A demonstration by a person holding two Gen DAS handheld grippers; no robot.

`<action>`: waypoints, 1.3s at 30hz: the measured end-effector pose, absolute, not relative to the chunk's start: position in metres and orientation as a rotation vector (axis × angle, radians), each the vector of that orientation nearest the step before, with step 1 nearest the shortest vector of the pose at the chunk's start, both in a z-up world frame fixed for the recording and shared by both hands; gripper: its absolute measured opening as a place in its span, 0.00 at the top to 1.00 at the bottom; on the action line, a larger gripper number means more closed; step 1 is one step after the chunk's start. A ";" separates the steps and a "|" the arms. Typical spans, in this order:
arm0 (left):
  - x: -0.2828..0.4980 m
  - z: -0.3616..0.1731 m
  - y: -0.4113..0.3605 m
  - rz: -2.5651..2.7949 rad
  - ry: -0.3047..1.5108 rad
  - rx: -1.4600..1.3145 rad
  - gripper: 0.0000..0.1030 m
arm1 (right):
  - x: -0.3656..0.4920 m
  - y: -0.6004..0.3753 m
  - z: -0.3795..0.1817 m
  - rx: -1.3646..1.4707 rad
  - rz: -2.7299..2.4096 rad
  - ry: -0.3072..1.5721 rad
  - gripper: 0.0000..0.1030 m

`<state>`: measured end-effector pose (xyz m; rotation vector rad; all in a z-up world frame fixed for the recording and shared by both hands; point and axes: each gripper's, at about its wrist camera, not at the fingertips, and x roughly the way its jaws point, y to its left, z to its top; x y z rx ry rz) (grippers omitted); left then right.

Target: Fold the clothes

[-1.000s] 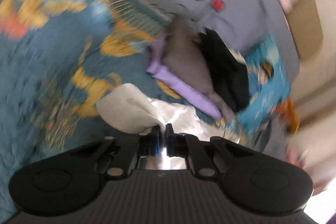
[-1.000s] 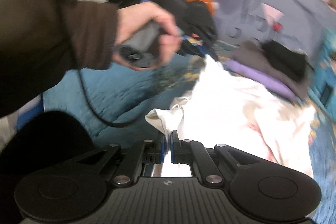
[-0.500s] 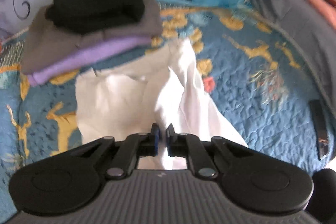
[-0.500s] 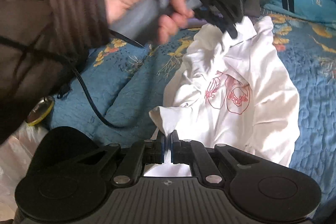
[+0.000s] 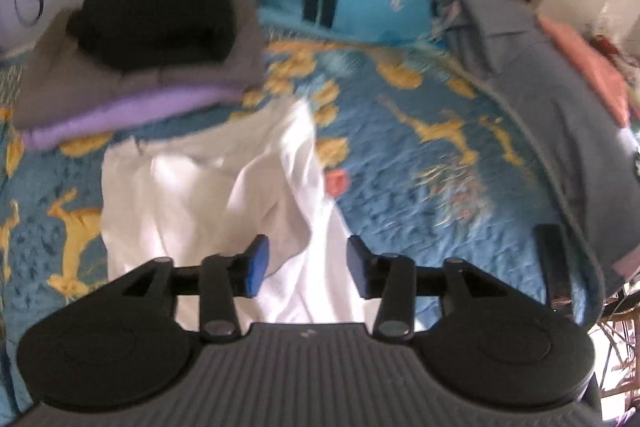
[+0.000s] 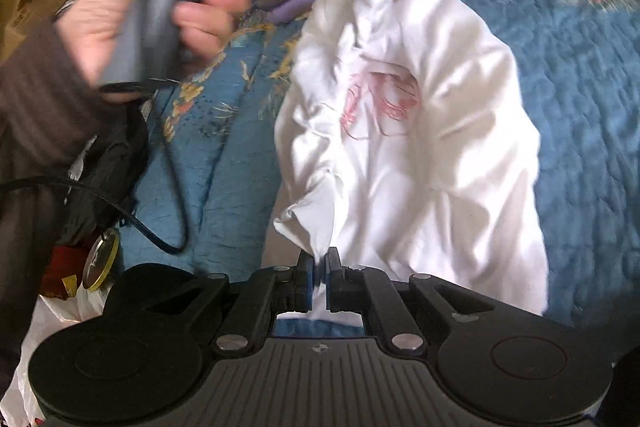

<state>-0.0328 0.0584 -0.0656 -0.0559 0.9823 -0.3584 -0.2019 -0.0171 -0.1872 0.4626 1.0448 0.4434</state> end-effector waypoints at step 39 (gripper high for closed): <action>-0.171 -0.107 0.139 -0.285 1.066 0.015 0.30 | -0.205 -0.019 -0.202 0.385 0.303 1.154 0.95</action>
